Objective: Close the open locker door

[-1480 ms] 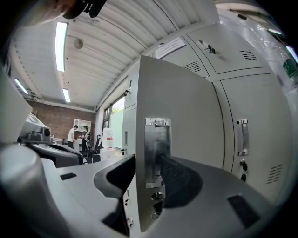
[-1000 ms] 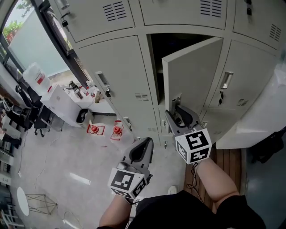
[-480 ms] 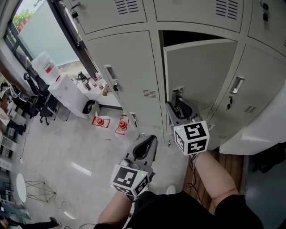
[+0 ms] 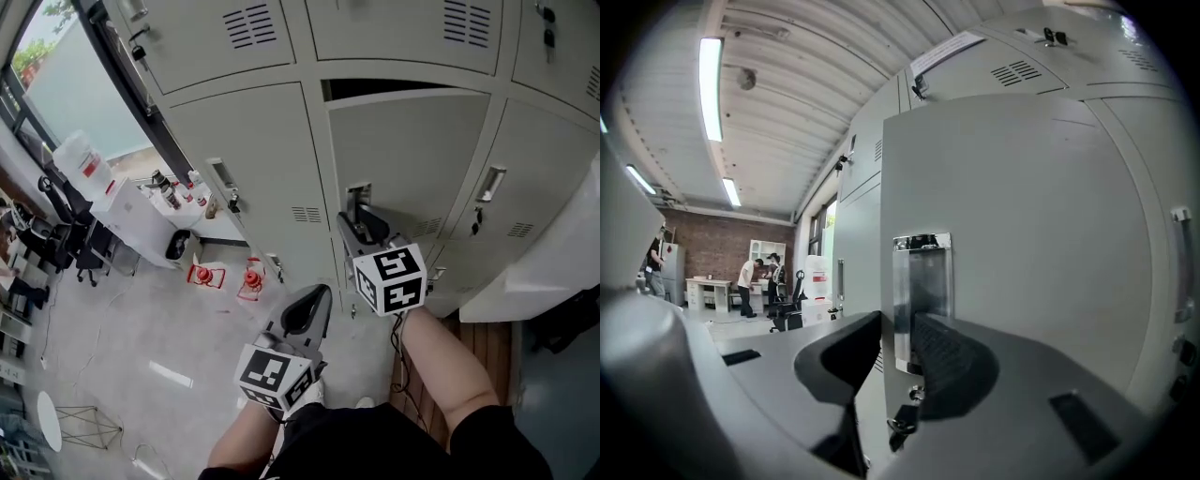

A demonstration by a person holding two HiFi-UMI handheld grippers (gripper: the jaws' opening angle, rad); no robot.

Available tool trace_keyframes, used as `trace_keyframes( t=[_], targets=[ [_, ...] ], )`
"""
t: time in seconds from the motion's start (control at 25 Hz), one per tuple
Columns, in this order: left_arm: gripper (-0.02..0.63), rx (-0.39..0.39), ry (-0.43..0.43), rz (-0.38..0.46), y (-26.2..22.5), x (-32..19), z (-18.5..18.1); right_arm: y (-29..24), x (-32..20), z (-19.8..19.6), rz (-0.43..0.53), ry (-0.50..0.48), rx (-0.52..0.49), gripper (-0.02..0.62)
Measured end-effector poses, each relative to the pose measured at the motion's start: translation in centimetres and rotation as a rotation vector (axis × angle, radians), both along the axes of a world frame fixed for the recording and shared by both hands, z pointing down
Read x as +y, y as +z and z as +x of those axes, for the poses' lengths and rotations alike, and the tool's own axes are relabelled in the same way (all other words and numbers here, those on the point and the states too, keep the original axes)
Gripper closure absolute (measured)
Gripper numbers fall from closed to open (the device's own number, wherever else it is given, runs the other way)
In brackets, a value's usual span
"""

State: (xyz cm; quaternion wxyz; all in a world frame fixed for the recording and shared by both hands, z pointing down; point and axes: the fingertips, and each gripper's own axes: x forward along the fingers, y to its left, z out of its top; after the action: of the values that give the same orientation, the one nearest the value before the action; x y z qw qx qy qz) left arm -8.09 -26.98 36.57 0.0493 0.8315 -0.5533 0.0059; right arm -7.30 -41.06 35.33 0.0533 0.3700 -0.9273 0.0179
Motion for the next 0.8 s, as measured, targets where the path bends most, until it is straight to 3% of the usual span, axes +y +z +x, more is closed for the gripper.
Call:
trace_keyframes(
  t=[0.8],
  targets=[
    [0.586,0.03,0.123,-0.003,-0.1,-4.8,-3.5,-0.1,-6.6,-1.8,-0.009,0.128,0.014,0.468]
  ],
)
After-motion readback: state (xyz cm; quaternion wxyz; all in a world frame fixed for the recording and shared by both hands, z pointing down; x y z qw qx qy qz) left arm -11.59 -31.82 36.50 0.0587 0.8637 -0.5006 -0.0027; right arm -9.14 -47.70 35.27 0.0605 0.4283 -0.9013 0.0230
